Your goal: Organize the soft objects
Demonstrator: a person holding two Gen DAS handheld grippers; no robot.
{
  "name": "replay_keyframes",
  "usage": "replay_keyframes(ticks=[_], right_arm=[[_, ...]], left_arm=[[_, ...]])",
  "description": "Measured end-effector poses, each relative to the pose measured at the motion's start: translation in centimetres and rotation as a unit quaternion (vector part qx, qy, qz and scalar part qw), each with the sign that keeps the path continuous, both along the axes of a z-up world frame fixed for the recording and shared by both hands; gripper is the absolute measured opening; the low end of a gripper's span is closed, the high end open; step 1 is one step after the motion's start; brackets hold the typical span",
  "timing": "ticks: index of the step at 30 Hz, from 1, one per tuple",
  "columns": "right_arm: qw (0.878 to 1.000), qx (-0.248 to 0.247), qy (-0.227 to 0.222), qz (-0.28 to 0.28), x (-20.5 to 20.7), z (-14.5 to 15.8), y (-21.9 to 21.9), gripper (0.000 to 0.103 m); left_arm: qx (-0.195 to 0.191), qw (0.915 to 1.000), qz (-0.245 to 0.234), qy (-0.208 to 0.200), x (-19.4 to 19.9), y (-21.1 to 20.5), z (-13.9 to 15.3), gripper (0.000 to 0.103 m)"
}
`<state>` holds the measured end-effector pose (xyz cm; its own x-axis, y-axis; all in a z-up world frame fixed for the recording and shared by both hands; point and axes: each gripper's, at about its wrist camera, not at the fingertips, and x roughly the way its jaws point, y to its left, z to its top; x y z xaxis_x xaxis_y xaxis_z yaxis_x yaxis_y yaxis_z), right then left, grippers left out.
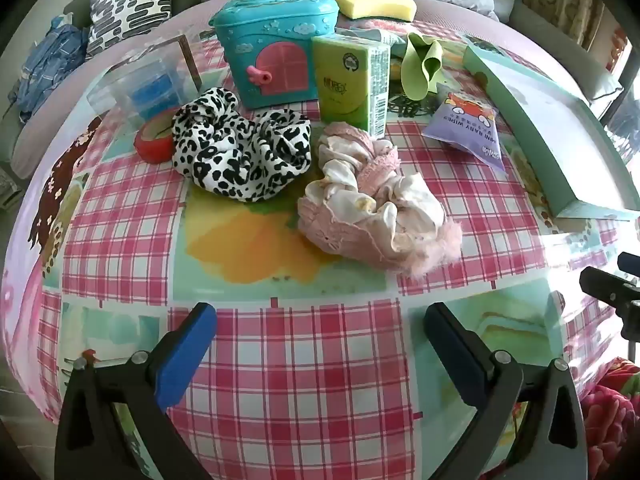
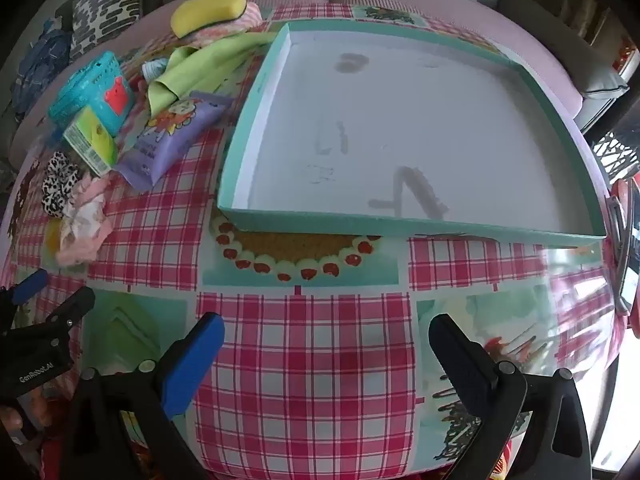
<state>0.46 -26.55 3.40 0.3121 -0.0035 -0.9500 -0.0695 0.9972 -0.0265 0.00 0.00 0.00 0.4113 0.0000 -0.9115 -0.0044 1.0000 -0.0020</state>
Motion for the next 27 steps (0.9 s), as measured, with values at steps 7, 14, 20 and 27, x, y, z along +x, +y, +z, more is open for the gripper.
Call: replay_keyframes(ticks=[7,14,20,27], right_arm=[[1.0,-0.006,-0.005,-0.001,0.2,0.5,0.3,0.103],[1.0,-0.007,-0.012,-0.003,0.0,1.9,0.4,0.103],[1.0,-0.006,-0.015,-0.004,-0.1,2.0,0.1,0.103],[1.0,-0.005,-0.017,-0.003,-0.3,2.0,0.0,0.103]], left_arm=[[0.011,0.9999,-0.003,-0.004,-0.3,-0.5,0.1,0.103],[0.005,1.0,-0.005,0.001,-0.1,-0.4,0.2,0.103],[0.004,1.0,-0.005,0.001,0.0,-0.3,0.2,0.103],[0.003,1.0,-0.005,0.0,0.0,-0.3,0.2,0.103]])
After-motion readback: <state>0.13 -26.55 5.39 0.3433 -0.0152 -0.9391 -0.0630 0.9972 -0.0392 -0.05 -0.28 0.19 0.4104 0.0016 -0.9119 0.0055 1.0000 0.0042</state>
